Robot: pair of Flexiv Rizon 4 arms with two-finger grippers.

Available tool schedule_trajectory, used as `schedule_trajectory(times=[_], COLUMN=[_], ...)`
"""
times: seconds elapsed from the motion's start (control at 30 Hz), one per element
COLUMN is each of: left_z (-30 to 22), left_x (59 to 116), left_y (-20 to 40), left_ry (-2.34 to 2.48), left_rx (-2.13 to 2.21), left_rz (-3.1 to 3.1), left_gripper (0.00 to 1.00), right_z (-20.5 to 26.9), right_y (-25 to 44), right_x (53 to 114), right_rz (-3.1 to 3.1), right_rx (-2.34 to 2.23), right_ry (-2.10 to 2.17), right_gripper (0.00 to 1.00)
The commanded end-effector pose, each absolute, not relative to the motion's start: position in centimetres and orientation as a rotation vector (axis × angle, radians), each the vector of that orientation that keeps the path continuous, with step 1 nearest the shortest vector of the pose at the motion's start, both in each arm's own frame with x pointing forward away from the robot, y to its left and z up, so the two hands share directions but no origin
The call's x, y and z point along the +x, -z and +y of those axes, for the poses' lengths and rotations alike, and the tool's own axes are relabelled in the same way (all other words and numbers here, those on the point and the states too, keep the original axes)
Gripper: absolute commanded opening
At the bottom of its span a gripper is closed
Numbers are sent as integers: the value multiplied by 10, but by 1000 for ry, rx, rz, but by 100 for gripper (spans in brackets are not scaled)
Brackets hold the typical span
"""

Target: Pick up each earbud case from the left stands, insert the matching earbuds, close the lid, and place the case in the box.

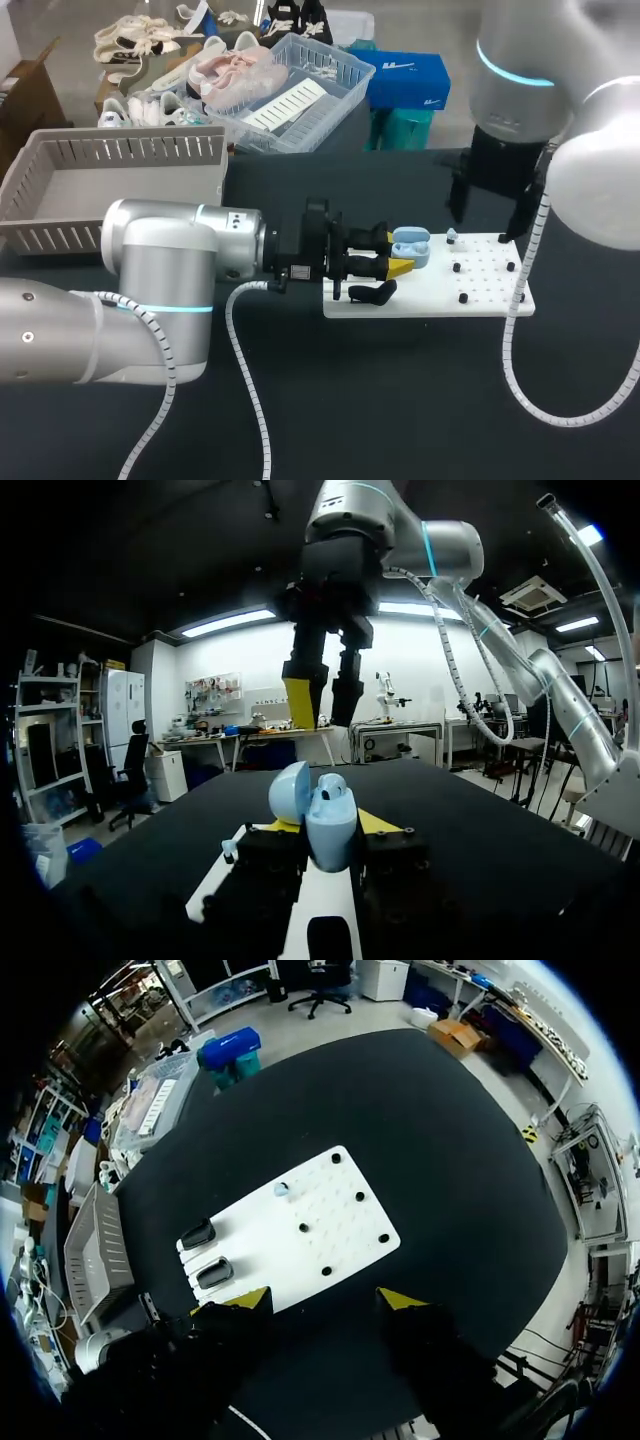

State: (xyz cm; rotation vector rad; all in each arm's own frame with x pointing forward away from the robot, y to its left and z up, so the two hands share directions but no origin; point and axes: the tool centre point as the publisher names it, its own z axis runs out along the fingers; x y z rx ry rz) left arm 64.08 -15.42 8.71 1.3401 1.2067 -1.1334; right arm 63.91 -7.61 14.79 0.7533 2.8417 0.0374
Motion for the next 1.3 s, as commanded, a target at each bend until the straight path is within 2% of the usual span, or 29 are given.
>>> schedule_trajectory(times=[0.03, 0.1, 0.27, 0.43, 0.47, 0.53, 0.57, 0.6, 0.63, 0.67, 0.7, 0.8, 0.9, 1.03, 1.13, 1.3], left_z=[-155, -155, -155, -155, -155, -155, -155, -155, -155, -155, -155, -155, -155, -155, -155, -155], left_x=[641, 641, 641, 641, 641, 641, 641, 641, 641, 641, 641, 641, 641, 641, 641, 641], left_y=[-86, -86, -86, -86, -86, -86, -86, -86, -86, -86, -86, -86, -86, -86, -86, -86], left_ry=[1133, 1133, 1133, 1133, 1133, 1133, 1133, 1133, 1133, 1133, 1133, 1133, 1133, 1133, 1133, 1133], left_rx=[1338, 1338, 1338, 1338, 1338, 1338, 1338, 1338, 1338, 1338, 1338, 1338, 1338, 1338, 1338, 1338], left_rz=[1204, 1204, 1204, 1204, 1204, 1204, 1204, 1204, 1204, 1204, 1204, 1204, 1204, 1204, 1204, 1204], left_gripper=[0, 0, 0, 0, 0, 0, 0, 0, 0, 0, 0, 0, 0, 0, 0, 0], right_z=[-92, -96, -105, -108, -106, -104, -102, -101, -98, -96, -94, -90, -86, -77, -73, -72], right_y=[-137, -133, -121, -112, -109, -105, -103, -101, -98, -96, -94, -85, -76, -71, -67, -59], right_x=[645, 650, 666, 682, 684, 690, 692, 694, 696, 698, 699, 706, 711, 719, 724, 732], right_rz=[2824, 2826, 2841, 2834, 2836, 2839, 2843, 2853, 2858, 2860, 2862, 2878, 2893, 2895, 2887, 2871], right_rx=[732, 716, 642, 536, 498, 466, 447, 429, 418, 418, 416, 462, 516, 577, 642, 752], right_ry=[-154, -150, -162, -120, -117, -118, -104, -105, -112, -115, -116, -95, -60, -67, -80, -91], right_gripper=[69, 68, 74, 73, 71, 46, 44, 46, 55, 72, 76, 69, 75, 66, 49, 53])
